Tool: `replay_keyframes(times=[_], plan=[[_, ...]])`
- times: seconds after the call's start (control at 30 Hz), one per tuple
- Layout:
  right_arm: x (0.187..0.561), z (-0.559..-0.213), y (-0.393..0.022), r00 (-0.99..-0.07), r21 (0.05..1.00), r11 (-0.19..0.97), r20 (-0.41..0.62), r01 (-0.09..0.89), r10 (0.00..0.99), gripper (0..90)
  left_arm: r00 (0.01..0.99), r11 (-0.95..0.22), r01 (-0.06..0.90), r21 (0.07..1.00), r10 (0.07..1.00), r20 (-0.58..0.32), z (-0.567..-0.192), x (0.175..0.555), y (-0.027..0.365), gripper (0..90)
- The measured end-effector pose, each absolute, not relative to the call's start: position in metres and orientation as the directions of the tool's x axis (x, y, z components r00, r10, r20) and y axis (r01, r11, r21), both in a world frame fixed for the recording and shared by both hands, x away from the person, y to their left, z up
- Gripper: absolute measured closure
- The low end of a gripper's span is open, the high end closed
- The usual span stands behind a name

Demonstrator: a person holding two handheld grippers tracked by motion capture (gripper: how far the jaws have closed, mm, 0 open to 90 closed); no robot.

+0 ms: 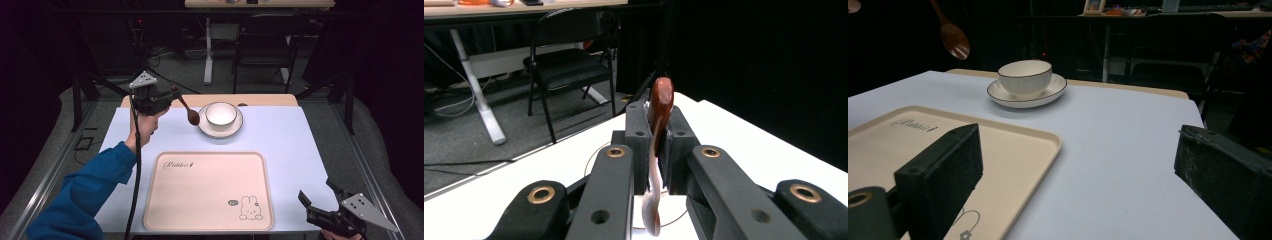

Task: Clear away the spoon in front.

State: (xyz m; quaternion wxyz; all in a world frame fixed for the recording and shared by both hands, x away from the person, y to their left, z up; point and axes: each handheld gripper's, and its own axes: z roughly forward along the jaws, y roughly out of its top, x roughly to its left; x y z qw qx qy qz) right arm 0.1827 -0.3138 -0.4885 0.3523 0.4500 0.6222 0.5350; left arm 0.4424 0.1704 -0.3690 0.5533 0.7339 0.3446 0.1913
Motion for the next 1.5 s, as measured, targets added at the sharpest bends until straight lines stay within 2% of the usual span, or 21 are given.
replay_keyframes(times=[0.97,1.5], plan=[[0.182,-0.488,-0.313,-0.339,0.981,0.022,0.046,0.194,0.94,4.5,0.751,-0.249,0.313,0.916,0.655,-0.078,-0.36,0.397,0.22,84.5],[0.183,-0.488,-0.312,-0.34,0.98,0.029,0.041,0.198,0.939,4.6,0.773,-0.305,0.381,0.873,0.623,-0.12,-0.382,0.375,0.235,84.5]])
